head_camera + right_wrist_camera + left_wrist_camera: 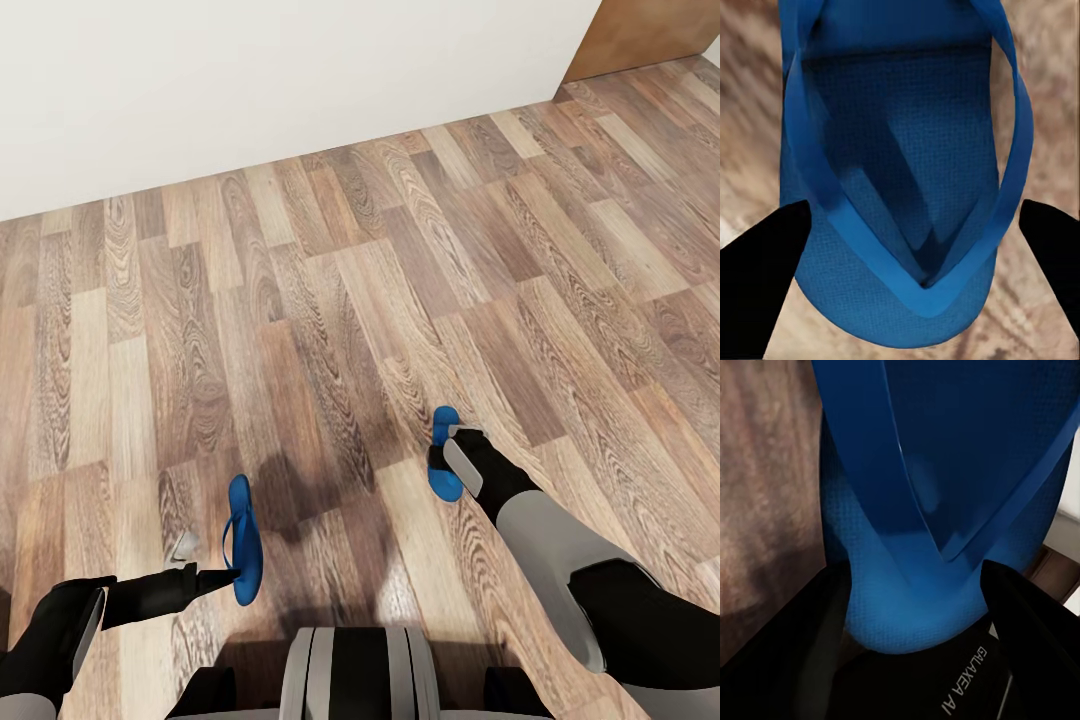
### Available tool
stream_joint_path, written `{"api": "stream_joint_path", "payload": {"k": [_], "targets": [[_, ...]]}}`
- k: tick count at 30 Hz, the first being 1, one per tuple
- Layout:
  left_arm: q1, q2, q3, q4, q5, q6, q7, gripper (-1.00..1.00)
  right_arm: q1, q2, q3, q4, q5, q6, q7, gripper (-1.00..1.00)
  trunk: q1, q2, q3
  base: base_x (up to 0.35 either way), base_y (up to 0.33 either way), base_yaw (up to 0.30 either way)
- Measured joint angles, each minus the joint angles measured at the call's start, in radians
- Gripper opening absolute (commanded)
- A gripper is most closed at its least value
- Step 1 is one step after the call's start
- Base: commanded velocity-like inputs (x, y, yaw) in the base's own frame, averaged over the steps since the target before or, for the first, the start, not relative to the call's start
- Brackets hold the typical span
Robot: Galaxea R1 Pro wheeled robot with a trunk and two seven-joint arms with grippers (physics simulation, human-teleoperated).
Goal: In the bedroom, move the book from the bed onto either nightstand, and place the two sandals side by side next to the bed.
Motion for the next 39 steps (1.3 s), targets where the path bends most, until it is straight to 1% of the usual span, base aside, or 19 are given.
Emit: {"api": "stream_joint_path", "payload": {"k": [39], "targets": [[0.000,0.003,0.000,0.005,0.000,-0.001,-0.001,-1.00,0.000,0.000,-0.001,0.000,-0.007,-0.002,-0.001,-1.00,0.000,0.000,0.000,0.000,0.000,0.000]]}}
